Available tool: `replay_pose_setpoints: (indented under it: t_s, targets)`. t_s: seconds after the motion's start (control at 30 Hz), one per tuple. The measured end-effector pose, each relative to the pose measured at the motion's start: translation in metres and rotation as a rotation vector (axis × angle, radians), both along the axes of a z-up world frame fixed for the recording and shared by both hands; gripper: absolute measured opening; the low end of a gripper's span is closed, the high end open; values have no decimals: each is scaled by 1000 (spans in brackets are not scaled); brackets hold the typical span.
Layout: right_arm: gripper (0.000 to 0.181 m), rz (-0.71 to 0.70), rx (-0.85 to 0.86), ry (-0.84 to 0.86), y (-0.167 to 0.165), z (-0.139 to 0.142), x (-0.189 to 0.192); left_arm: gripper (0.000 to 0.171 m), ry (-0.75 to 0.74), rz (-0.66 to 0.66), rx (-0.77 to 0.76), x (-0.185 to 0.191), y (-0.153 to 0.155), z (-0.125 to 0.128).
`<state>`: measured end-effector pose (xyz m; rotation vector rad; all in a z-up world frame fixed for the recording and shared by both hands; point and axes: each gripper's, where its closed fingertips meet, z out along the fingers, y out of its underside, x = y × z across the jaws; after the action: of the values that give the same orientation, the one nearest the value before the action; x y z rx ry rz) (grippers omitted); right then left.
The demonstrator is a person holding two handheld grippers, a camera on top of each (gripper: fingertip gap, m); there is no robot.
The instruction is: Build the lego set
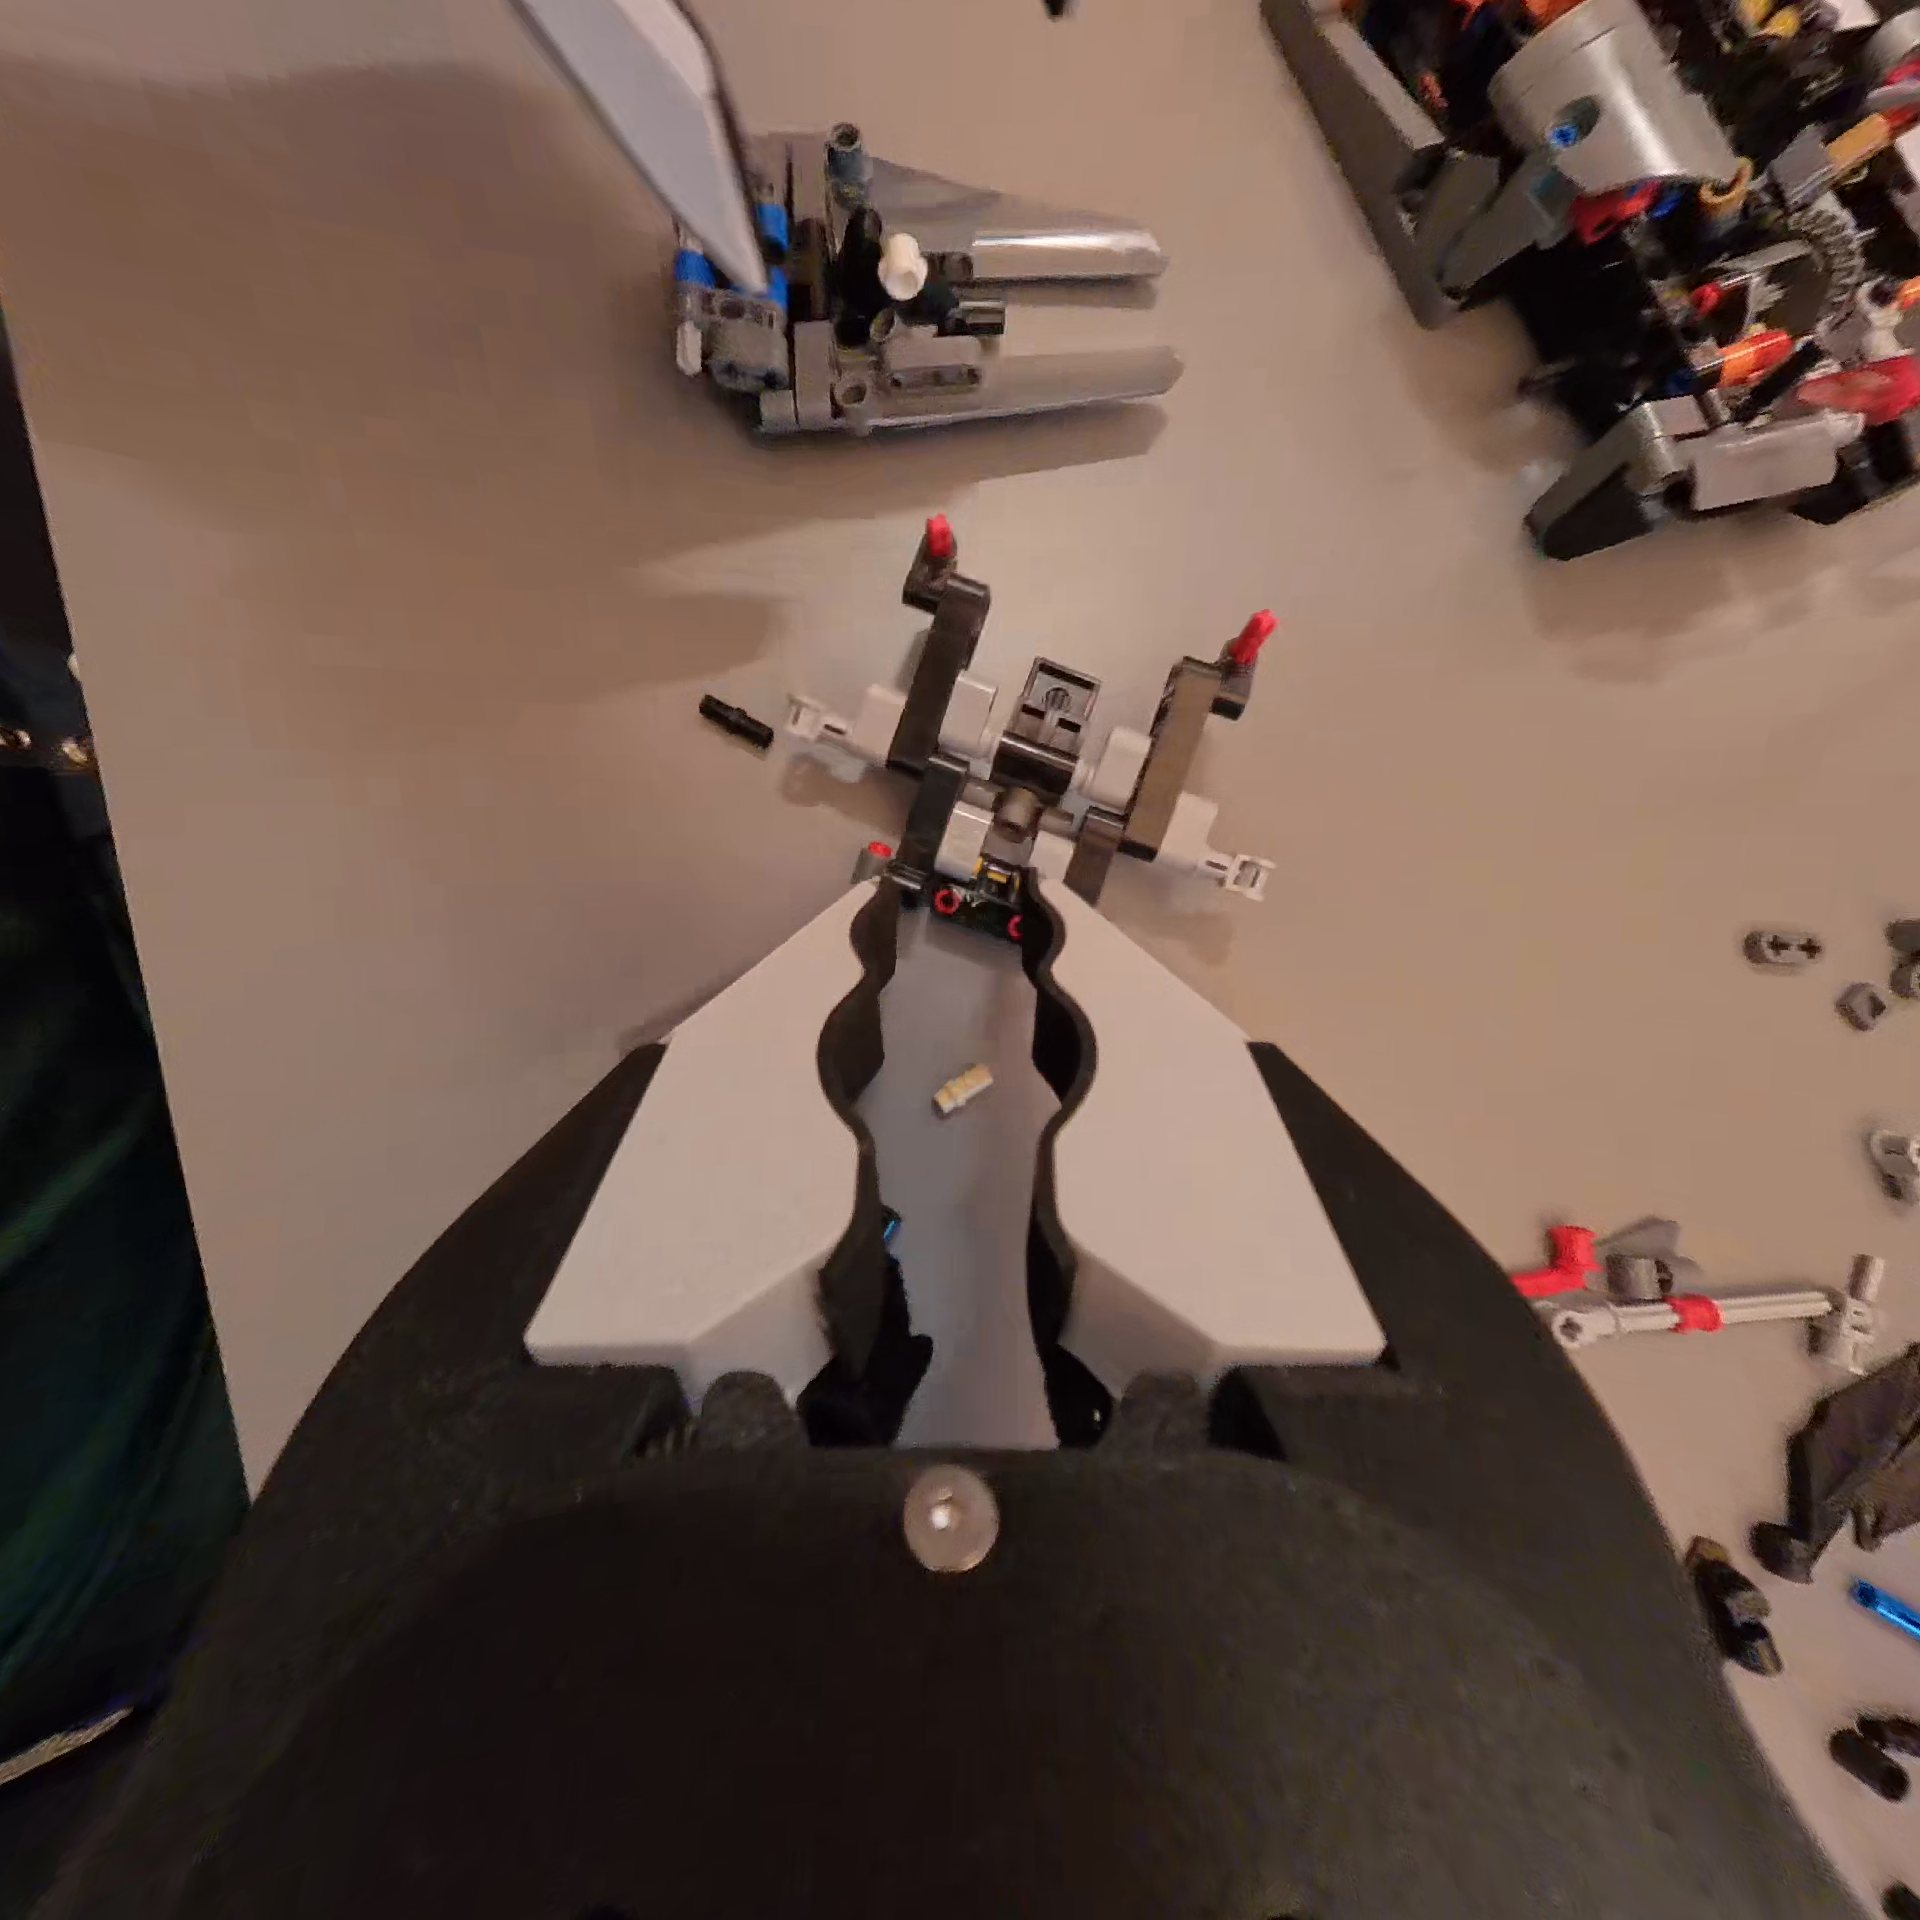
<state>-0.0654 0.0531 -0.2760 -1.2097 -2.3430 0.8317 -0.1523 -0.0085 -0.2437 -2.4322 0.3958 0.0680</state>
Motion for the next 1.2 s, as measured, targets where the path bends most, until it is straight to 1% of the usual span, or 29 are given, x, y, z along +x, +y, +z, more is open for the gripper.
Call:
replay_pose_setpoints:
  t_s: [0.07,0.1,0.13,0.23,0.37,0.47,0.53,0.67,0.83,0.9,0.97,1.03,1.2]
  targets:
    - [31,0,-33,1,2,2,-1,67,-16,126,10,-4,-13,-3]
    - [34,-8,-43,-1,5,2,-2,73,-1,181,-2,-7,-20,-9]
    - [37,-10,-47,-6,8,0,-2,80,0,211,-14,-4,-25,-16]
    - [44,-20,-63,-19,11,-1,-4,91,23,293,-26,-1,-35,-30]
    - [56,-46,-67,-20,9,-5,-8,92,29,394,-18,-6,-39,-41]
    - [64,-71,-85,-25,9,-12,-11,87,14,435,-11,-10,-36,-47]
    - [66,-72,-97,-33,6,-15,-12,77,19,429,-7,-12,-33,-48]
    - [62,-58,-78,-25,5,-19,-14,76,14,390,-15,-13,-29,-48]
    - [57,-30,-88,-17,8,-19,-19,75,35,278,-19,-13,-29,-47]
    - [53,4,-85,-15,8,-19,-21,75,29,256,-28,-16,-32,-47]
    - [52,35,-78,-18,9,-19,-23,75,45,212,-33,-17,-35,-47]
    - [52,65,-82,-29,10,-19,-25,74,54,138,-35,-13,-38,-47]
    - [52,161,-70,-24,12,-19,-32,74,47,25,-42,-16,-42,-47]
